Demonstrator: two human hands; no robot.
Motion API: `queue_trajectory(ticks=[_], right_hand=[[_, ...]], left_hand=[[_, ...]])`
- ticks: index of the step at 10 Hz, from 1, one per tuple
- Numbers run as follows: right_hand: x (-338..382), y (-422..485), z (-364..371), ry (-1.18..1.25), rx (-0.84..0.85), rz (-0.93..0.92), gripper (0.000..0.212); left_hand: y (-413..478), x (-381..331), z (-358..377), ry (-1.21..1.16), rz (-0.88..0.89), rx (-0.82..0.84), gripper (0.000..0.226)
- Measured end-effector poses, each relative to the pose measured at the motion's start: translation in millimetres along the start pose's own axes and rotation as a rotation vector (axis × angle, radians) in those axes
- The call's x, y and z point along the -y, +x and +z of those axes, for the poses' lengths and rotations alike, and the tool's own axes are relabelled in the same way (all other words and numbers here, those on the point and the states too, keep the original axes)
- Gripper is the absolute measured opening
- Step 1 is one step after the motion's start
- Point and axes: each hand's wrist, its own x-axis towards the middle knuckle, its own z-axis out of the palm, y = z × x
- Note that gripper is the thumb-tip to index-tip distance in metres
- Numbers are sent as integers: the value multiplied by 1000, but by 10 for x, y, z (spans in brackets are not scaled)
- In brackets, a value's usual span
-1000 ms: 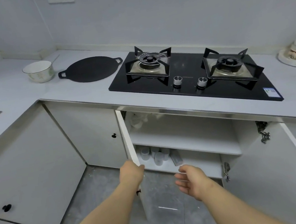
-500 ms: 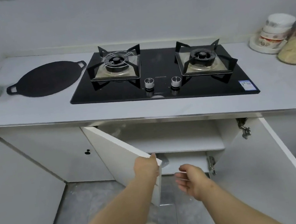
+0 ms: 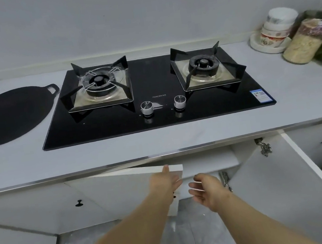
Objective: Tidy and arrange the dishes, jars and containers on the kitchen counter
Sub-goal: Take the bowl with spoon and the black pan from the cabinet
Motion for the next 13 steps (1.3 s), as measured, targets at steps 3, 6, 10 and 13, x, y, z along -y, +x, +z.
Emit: queue_trajectory(ticks=[3,6,10,13], right_hand=[[61,110,4,25,10,-16,17],[148,62,-498,23,16,-72,16],[237,-244,-2409,-79,-365,-451,18],[80,-353,-3287,-182,-512,-447,25]], left_hand=[[31,-37,-54,65,16,77,25],[-257,126,407,289,30,59,30],[-1048,931,1872,481,54,273,22],[-1378,1439,2415,644,98,322,16]])
